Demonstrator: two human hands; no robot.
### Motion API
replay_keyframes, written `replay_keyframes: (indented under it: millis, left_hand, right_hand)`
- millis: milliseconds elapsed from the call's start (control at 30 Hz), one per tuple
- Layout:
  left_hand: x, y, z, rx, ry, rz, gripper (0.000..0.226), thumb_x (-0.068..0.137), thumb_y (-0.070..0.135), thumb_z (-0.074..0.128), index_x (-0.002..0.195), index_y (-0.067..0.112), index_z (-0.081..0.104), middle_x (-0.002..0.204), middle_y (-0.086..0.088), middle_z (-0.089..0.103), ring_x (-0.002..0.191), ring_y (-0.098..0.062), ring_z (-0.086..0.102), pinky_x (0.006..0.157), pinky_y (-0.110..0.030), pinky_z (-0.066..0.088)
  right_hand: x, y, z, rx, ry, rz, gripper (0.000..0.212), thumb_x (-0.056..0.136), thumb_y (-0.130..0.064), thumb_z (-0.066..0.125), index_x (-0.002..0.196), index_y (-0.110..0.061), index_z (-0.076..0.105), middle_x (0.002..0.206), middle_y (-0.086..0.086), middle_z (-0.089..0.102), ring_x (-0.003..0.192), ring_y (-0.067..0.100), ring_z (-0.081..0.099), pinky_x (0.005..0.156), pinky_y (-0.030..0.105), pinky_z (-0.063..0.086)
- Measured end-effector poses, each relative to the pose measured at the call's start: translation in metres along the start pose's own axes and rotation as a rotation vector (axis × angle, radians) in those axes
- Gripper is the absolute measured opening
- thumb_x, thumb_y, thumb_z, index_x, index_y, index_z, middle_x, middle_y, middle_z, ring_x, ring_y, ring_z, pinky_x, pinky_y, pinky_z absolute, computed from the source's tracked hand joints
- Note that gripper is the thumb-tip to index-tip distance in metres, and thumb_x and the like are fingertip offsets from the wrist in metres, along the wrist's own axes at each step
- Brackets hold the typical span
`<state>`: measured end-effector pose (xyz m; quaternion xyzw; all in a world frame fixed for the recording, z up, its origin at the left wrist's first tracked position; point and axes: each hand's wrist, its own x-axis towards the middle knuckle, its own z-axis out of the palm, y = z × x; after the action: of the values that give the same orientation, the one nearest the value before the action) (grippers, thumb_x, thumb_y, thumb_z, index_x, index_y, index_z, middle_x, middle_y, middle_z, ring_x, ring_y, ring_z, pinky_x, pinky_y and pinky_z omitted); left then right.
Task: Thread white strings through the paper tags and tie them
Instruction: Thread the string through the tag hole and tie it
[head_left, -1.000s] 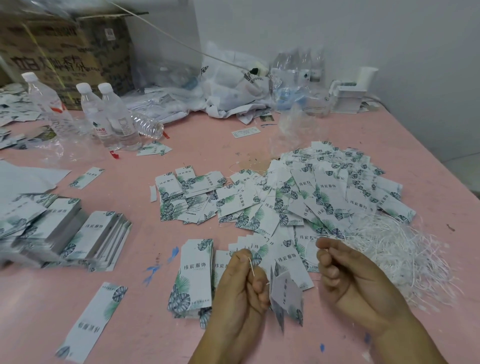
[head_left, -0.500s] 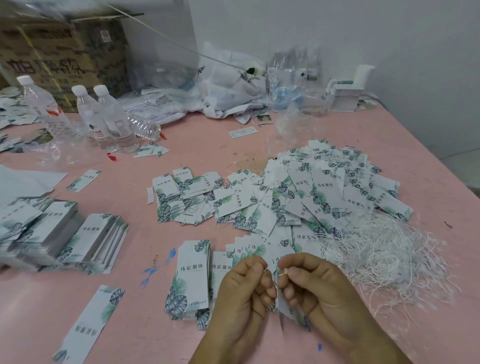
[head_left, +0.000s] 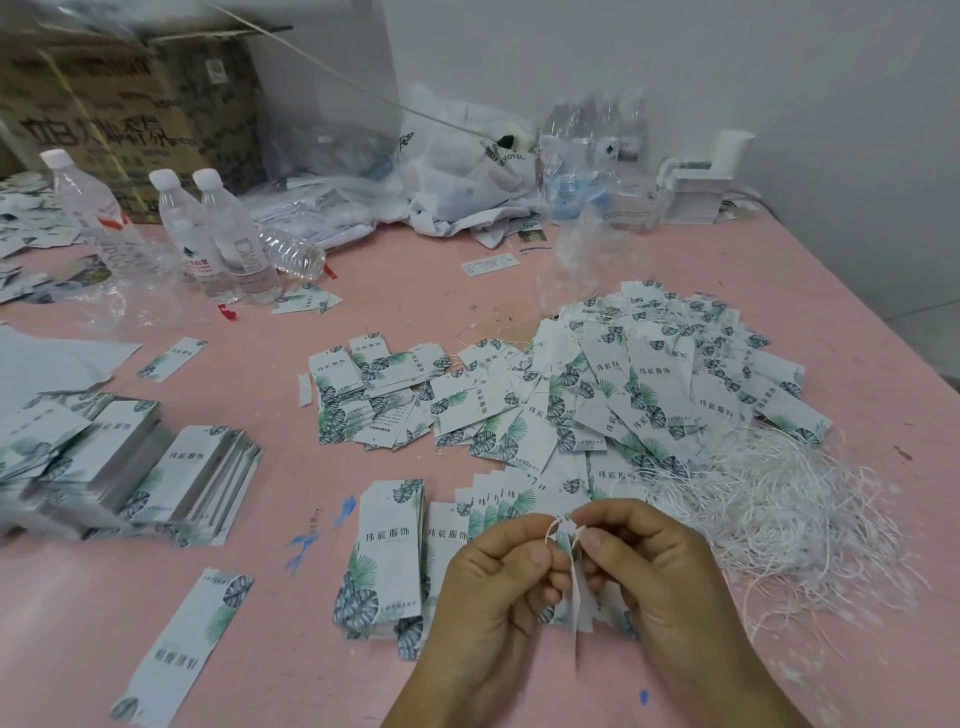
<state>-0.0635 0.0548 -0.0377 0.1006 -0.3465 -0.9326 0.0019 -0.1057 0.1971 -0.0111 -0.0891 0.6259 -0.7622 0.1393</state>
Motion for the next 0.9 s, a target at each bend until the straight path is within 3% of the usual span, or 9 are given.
replay_keyframes:
  millis: [67,133,233,333,433,533,667,900]
  left_hand:
    - [0.0,-0.002,0.001,0.019,0.001,0.009,0.017,0.066,-0.005,0.073,0.083,-0.002,0.077,0.064,-0.019,0.066,0.05,-0.02,0.062,0.05,-0.022,0.054]
    - [0.001,-0.005,0.0,0.05,0.013,0.03,0.015,0.065,-0.001,0.076,0.079,0.001,0.078,0.061,-0.017,0.066,0.05,-0.018,0.061,0.051,-0.022,0.053]
    - [0.002,-0.008,-0.002,0.072,0.027,0.047,0.021,0.058,0.012,0.083,0.076,0.002,0.077,0.057,-0.014,0.064,0.048,-0.015,0.059,0.049,-0.021,0.051]
    - [0.003,-0.011,-0.005,0.122,0.036,0.07,0.032,0.054,0.023,0.093,0.074,0.006,0.075,0.055,-0.01,0.06,0.047,-0.014,0.052,0.049,-0.021,0.047]
    - [0.004,-0.014,-0.01,0.175,0.078,0.078,0.041,0.05,0.032,0.096,0.075,0.007,0.074,0.058,-0.011,0.058,0.055,-0.019,0.048,0.058,-0.029,0.042]
    - [0.003,-0.014,-0.011,0.203,0.073,0.093,0.04,0.054,0.032,0.095,0.074,0.006,0.072,0.063,-0.016,0.061,0.064,-0.021,0.048,0.064,-0.034,0.04]
    - [0.002,-0.013,-0.009,0.251,0.056,0.132,0.036,0.056,0.033,0.093,0.071,0.008,0.071,0.063,-0.014,0.064,0.057,-0.021,0.055,0.06,-0.03,0.045]
    - [0.005,-0.015,-0.013,0.34,0.147,0.188,0.025,0.061,0.028,0.085,0.069,0.009,0.071,0.059,-0.012,0.05,0.064,-0.025,0.036,0.059,-0.032,0.032]
  right_hand:
    - [-0.001,-0.002,0.003,0.023,-0.004,-0.011,0.016,0.073,-0.008,0.078,0.088,-0.013,0.074,0.067,0.01,0.069,0.056,0.014,0.064,0.055,0.02,0.052]
    - [-0.002,-0.004,0.005,0.017,0.008,-0.014,0.015,0.072,-0.01,0.074,0.086,-0.013,0.075,0.065,0.011,0.069,0.055,0.015,0.064,0.054,0.021,0.053]
    - [-0.003,-0.003,0.005,-0.067,0.025,-0.025,0.015,0.071,-0.014,0.072,0.085,-0.018,0.075,0.063,0.011,0.067,0.057,0.017,0.061,0.056,0.023,0.054]
    - [-0.003,-0.002,0.006,-0.124,0.027,-0.045,0.021,0.078,-0.001,0.071,0.084,-0.02,0.076,0.061,0.011,0.067,0.056,0.015,0.061,0.056,0.022,0.053]
    - [-0.004,-0.001,0.006,-0.153,0.042,-0.069,0.027,0.08,0.004,0.07,0.084,-0.022,0.076,0.062,0.013,0.067,0.055,0.015,0.061,0.056,0.022,0.053]
    - [-0.004,0.0,0.007,-0.183,0.054,-0.092,0.026,0.079,0.003,0.071,0.084,-0.023,0.076,0.061,0.014,0.067,0.054,0.016,0.06,0.055,0.023,0.053]
    - [-0.007,0.002,0.01,-0.205,0.078,-0.119,0.029,0.078,0.003,0.072,0.082,-0.025,0.076,0.062,0.01,0.067,0.053,0.012,0.059,0.054,0.021,0.052]
    - [-0.011,0.003,0.017,-0.238,0.109,-0.175,0.021,0.072,-0.012,0.083,0.081,-0.03,0.075,0.066,0.002,0.069,0.058,0.004,0.061,0.057,0.015,0.05]
